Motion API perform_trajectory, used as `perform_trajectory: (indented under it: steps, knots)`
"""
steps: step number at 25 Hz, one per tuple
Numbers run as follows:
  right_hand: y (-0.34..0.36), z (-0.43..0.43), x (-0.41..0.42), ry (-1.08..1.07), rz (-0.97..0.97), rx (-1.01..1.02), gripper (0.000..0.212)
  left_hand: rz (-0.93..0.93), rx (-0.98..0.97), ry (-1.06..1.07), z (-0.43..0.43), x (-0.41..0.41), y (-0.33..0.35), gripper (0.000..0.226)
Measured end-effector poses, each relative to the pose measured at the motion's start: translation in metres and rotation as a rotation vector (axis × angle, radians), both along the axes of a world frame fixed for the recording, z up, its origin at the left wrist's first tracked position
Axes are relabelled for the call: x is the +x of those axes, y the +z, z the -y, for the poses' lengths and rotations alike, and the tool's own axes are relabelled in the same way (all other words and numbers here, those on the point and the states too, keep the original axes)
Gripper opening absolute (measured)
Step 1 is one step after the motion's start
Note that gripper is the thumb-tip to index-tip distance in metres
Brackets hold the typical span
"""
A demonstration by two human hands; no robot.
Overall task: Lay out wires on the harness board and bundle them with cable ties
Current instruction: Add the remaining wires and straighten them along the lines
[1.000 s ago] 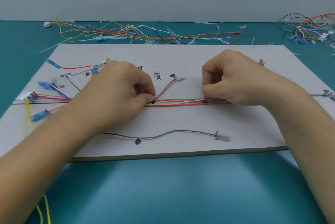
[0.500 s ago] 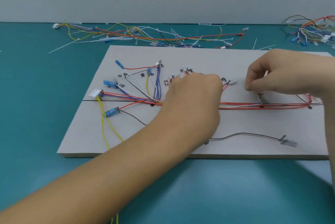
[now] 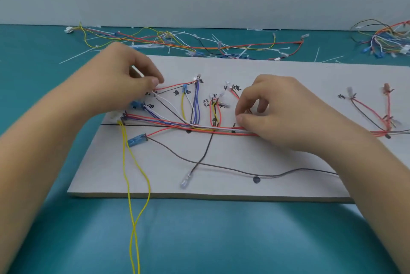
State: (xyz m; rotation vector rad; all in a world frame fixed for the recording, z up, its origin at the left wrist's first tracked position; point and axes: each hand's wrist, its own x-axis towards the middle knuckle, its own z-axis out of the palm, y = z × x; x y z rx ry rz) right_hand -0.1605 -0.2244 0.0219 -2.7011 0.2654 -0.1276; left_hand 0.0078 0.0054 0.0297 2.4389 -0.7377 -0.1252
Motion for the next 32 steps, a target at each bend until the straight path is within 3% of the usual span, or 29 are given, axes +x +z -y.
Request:
perform_trajectory:
  steps: [9, 14, 18, 32]
  knots:
    - [0.001, 0.002, -0.001, -0.007, 0.0, 0.041, 0.014, 0.02, -0.076, -0.047, -0.01, 0.017, -0.02, 0.013]
    - [0.004, 0.005, -0.004, -0.009, -0.023, 0.037, 0.012, -0.044, -0.107, -0.094, -0.024, 0.019, -0.018, 0.028]
    - [0.006, 0.002, -0.005, 0.036, 0.015, 0.088, 0.012, -0.038, -0.162, -0.081, -0.021, 0.016, -0.02, 0.022]
    - [0.004, 0.002, -0.006, 0.109, 0.001, 0.13, 0.009, 0.078, -0.041, -0.09, -0.018, 0.007, -0.014, 0.021]
